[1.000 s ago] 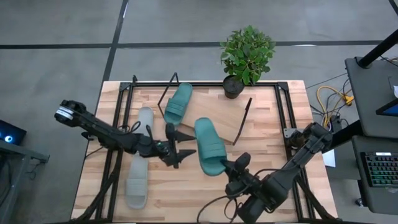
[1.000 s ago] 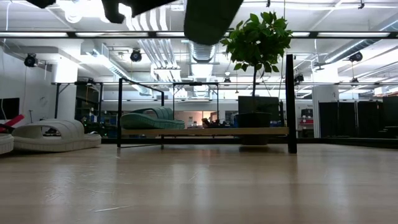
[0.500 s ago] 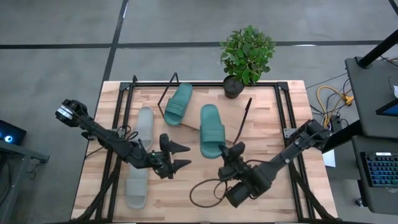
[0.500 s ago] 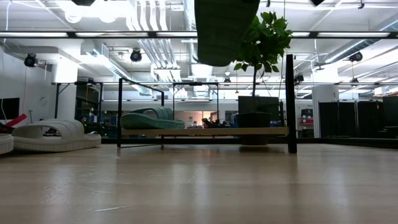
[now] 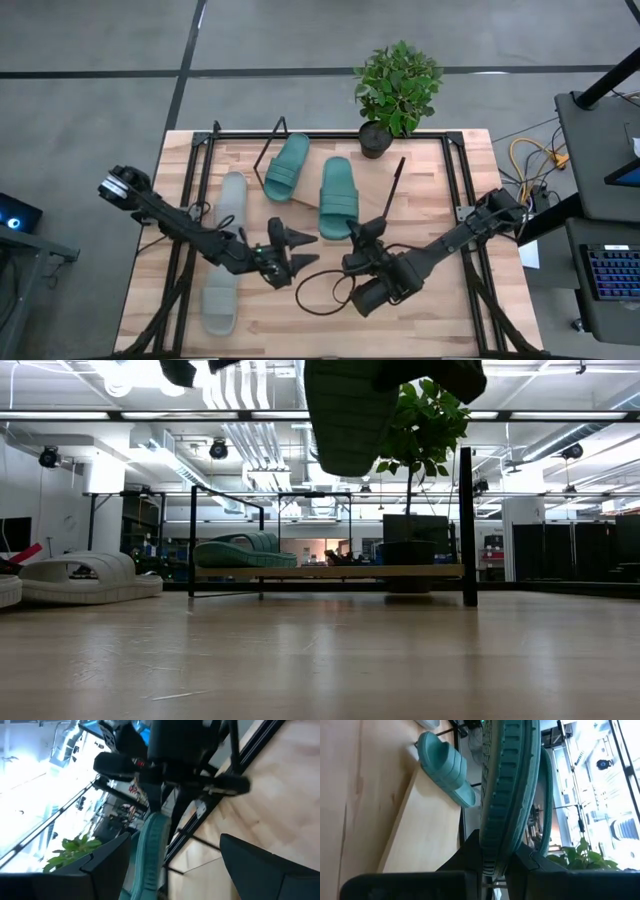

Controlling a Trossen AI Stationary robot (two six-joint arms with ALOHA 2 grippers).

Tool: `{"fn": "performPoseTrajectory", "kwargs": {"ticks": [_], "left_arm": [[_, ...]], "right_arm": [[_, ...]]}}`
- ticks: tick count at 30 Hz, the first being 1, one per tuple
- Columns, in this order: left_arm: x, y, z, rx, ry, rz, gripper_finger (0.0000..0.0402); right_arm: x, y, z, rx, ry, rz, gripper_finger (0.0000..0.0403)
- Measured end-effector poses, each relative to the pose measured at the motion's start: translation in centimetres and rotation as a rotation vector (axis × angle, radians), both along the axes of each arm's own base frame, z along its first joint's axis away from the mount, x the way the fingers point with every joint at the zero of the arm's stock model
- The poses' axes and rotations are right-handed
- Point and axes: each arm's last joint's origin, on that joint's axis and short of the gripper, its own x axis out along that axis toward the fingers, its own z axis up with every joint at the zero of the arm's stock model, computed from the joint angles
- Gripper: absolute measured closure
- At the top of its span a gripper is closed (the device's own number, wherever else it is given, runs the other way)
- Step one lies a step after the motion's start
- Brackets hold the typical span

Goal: Pick and place slides into the shelf
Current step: Put the green slipper on the shelf

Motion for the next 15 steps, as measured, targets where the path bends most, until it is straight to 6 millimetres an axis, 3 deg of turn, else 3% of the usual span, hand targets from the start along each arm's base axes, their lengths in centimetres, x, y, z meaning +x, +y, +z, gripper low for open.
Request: {"fn": "performPoseTrajectory", "kwargs": {"ticks": [15], "left_arm": [[1.9,1.2,0.2,0.037,0.007,0.01,0.0121]], "right_arm": [[0.1,0.4,-0.1,0.023,0.048,0.042,0.0365]]}}
